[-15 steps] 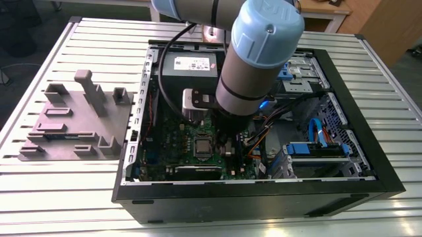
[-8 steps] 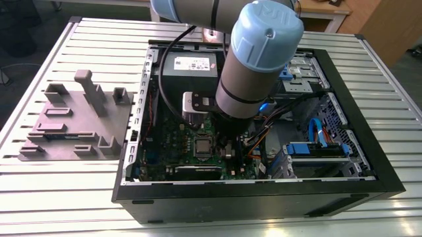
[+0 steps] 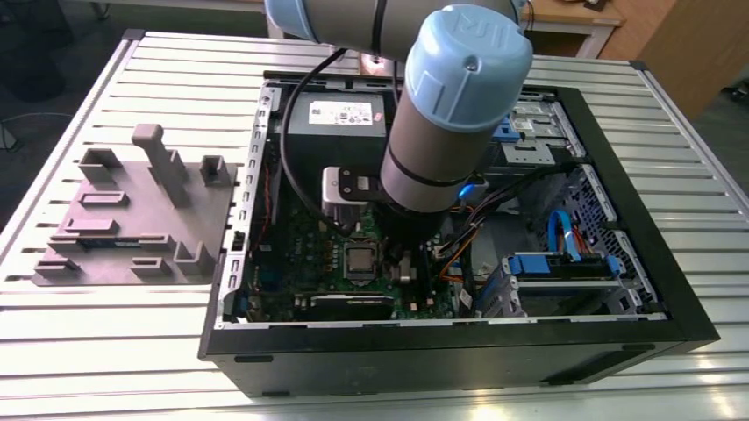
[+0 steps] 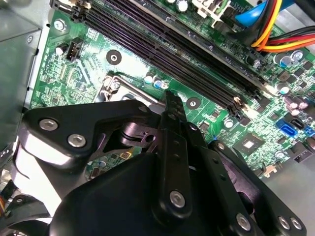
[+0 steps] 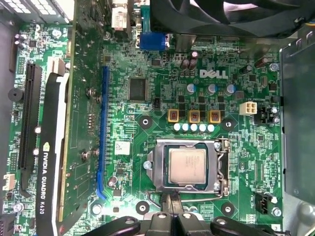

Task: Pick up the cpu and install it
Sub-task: 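Install the first cpu locking lever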

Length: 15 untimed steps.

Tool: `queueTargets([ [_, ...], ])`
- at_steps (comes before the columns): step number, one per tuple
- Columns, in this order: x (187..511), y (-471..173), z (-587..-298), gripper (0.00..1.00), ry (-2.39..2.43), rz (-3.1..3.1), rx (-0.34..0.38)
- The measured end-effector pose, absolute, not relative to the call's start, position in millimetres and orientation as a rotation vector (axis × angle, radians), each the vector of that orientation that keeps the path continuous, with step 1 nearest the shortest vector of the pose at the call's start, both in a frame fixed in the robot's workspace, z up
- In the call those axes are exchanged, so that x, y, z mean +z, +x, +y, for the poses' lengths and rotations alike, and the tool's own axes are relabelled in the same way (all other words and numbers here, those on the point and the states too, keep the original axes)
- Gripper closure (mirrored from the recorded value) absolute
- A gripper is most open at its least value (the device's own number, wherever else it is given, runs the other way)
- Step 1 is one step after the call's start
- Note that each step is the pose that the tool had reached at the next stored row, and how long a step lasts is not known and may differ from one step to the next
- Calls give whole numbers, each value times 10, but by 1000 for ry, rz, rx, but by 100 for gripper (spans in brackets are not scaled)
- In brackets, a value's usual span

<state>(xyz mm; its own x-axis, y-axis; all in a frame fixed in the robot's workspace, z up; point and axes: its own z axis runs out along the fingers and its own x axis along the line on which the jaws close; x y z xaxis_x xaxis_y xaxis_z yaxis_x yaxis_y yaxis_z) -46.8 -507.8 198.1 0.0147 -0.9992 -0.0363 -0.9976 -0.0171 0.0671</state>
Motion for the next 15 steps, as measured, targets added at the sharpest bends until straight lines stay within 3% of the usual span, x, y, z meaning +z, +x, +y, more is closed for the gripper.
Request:
queueTargets([
  [15, 1934, -471, -5083, 90, 2229, -2184, -117],
])
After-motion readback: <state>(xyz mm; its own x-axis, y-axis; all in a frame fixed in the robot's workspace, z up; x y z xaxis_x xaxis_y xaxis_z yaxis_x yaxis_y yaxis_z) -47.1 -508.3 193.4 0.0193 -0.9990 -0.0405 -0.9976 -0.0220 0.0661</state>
